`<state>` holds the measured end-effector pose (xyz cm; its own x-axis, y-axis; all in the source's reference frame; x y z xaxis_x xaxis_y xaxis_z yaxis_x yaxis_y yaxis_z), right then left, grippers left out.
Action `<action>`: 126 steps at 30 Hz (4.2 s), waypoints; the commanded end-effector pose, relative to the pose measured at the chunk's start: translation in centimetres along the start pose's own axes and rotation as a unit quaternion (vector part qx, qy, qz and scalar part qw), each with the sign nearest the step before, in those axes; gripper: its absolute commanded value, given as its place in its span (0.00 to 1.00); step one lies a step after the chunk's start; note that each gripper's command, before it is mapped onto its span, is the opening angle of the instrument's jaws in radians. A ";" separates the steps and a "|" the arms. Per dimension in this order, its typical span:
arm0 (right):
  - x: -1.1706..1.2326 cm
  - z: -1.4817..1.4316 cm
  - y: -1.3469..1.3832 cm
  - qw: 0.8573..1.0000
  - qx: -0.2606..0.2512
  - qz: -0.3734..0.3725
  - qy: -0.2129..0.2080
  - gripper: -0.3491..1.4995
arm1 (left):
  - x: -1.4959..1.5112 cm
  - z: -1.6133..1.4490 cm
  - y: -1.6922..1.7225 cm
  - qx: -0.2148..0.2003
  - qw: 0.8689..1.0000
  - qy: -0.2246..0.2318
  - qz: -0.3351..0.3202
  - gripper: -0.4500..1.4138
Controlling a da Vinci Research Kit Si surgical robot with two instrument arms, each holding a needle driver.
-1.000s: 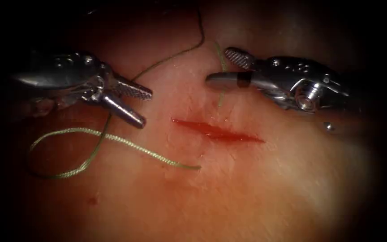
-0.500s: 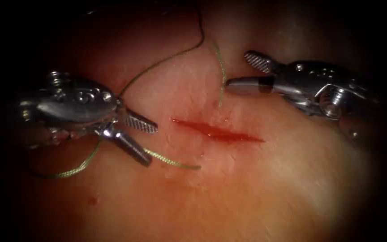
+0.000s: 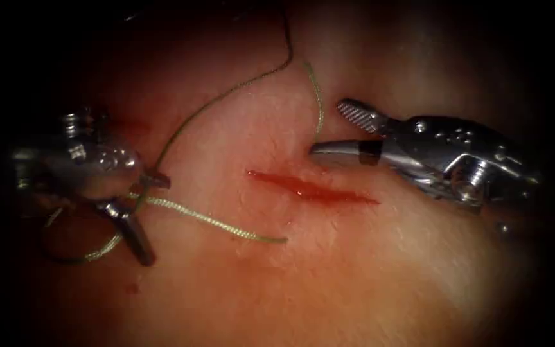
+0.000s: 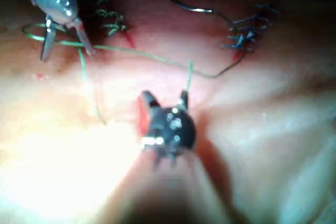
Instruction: Wound Closure
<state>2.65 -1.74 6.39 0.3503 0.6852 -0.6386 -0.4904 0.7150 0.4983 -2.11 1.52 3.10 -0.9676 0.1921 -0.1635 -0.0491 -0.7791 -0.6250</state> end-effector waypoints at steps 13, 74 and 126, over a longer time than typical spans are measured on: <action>-0.11 0.14 -0.07 1.000 0.003 -0.006 -0.004 0.83 | -0.54 -0.55 0.07 0.031 0.999 0.019 -0.008 0.65; 0.45 0.03 -1.09 0.991 0.052 -0.124 0.019 0.76 | 0.21 -1.21 0.08 -0.097 0.839 0.535 0.026 0.00; 0.56 -0.10 -1.25 0.965 0.086 -0.249 0.019 0.00 | -0.30 -1.20 -0.18 -0.072 0.825 0.560 0.004 0.00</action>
<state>3.33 -2.25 5.30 0.4769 0.2457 -0.8439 -0.1290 0.9693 0.2093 -1.45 2.29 2.37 -0.1280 0.6795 -0.7224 0.0589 -0.7219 -0.6895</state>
